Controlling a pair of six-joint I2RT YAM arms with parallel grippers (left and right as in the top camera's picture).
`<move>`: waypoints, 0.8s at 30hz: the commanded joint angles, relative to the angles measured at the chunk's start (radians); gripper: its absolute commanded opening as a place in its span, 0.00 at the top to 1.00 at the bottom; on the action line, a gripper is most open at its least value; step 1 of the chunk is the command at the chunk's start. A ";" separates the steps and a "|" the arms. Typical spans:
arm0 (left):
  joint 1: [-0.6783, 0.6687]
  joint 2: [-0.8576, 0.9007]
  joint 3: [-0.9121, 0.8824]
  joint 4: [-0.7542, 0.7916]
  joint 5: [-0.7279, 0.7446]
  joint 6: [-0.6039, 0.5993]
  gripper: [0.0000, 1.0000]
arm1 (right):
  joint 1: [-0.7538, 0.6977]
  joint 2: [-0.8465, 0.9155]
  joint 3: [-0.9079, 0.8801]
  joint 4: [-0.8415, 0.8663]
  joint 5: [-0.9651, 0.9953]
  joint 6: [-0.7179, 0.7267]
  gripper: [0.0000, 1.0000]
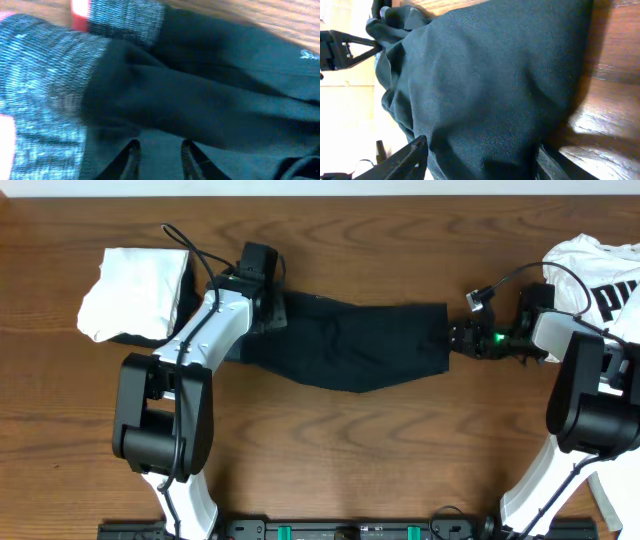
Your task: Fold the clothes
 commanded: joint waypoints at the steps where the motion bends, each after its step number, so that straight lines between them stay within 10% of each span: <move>1: -0.005 -0.031 0.009 0.005 0.111 0.014 0.73 | 0.011 0.007 -0.009 -0.014 0.105 0.022 0.37; 24: -0.308 0.024 0.010 0.043 0.166 -0.028 0.73 | 0.012 0.007 -0.011 -0.021 0.126 0.022 0.35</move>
